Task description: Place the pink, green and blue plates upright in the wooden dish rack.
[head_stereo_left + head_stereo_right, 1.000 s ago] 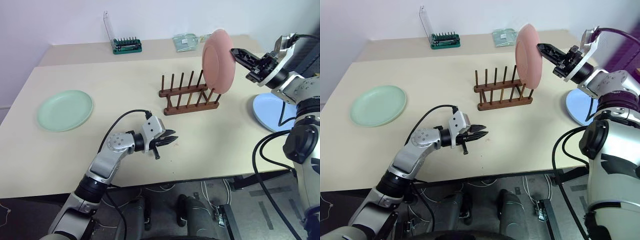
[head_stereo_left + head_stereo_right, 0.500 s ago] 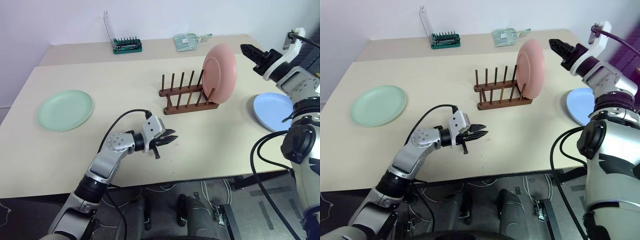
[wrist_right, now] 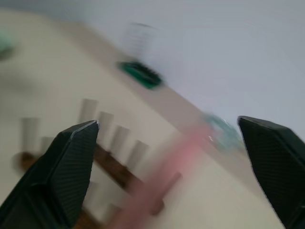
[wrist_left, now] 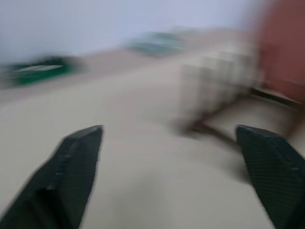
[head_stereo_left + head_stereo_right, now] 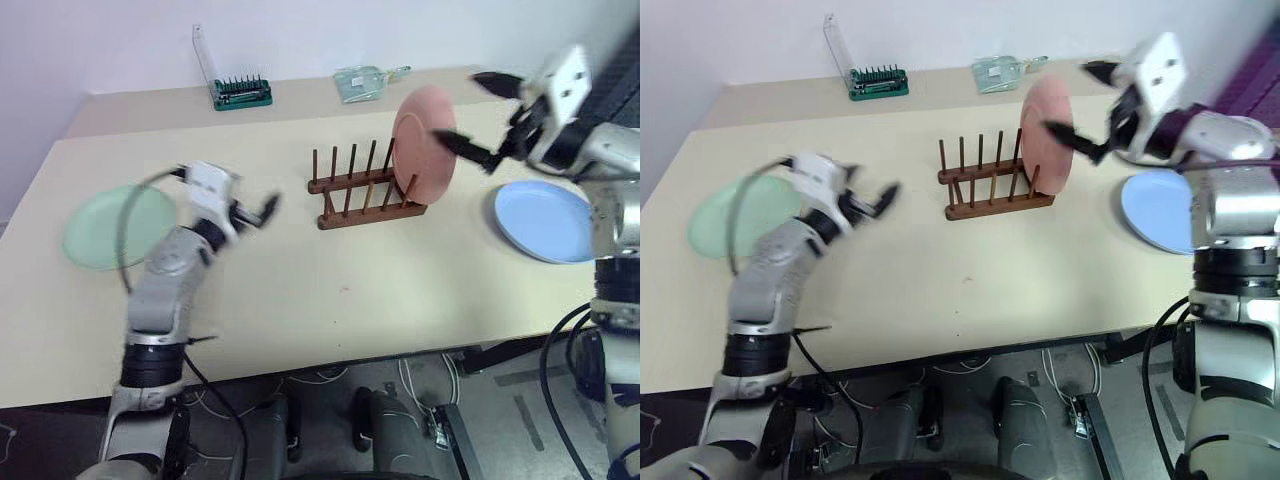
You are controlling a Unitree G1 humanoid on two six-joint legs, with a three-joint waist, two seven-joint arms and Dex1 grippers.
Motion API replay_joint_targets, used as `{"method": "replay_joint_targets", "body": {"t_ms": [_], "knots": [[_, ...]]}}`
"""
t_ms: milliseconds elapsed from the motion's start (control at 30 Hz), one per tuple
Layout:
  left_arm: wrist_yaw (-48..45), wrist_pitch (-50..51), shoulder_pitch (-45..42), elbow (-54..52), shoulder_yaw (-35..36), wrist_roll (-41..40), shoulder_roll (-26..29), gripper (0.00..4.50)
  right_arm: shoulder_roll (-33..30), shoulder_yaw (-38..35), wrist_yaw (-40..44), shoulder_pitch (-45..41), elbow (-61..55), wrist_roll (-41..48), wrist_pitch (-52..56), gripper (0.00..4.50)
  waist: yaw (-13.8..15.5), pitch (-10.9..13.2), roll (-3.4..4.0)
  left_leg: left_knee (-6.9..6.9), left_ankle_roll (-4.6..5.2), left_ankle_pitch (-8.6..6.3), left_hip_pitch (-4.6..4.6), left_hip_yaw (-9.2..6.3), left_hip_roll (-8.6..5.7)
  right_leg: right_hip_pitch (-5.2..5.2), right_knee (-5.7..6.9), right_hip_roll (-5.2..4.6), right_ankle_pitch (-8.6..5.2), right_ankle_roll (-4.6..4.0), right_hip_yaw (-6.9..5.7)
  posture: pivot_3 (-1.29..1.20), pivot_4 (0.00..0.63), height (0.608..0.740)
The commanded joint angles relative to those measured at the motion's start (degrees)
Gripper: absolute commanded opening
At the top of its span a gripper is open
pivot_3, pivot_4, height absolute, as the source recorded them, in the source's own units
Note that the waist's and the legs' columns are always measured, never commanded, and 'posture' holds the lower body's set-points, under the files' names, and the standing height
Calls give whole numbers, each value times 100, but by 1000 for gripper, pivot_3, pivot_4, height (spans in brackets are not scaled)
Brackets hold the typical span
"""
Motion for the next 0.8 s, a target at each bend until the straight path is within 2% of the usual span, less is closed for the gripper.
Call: {"method": "replay_joint_targets", "body": {"t_ms": [33,200,267,367,533,633,800], "knots": [[1487,952,-204,-242,1287,235,48,4436,454,563,-5,242,-832,120,278,4500,10,1,-4,-1,-2,-1,6,0,0,6,-2,0,-1,1,0,0,150,730],[2650,2387,-370,-801,2381,200,-276,4436,849,894,-31,381,-930,26,273,4500,168,11,-28,10,-3,-1,-2,-6,-17,13,-8,-16,-1,-3,-2,0,150,730],[2954,2864,-369,-1094,2830,76,-637,4436,881,985,28,400,-862,-23,194,4500,204,3,-51,16,-2,-4,-3,-13,-27,23,-14,-23,-3,-5,-2,0,150,730],[3146,3288,-396,-1240,3258,-85,-1011,4436,921,1008,45,371,-706,-75,121,4500,215,8,-74,17,-16,-15,-2,-13,-28,27,-22,-26,-5,-10,-1,0,150,730],[3119,3507,-712,-559,4002,-690,-1443,4436,947,1030,51,421,-641,-158,24,4500,180,12,-87,16,-20,-14,-1,-12,-19,21,-16,-17,-6,-12,-6,0,150,730],[3248,3000,-912,22,4380,-897,-1467,3681,944,1024,-2,547,-716,-224,26,4500,161,10,-83,14,-20,-14,4,-10,-20,24,-16,-19,-6,-12,-5,0,150,730],[3256,2665,-1051,528,4184,-1073,-1331,1150,893,1004,-73,739,-818,-368,-42,4500,177,10,-83,13,-21,-14,5,-9,-20,25,-15,-18,-6,-12,-6,0,150,730]]}}
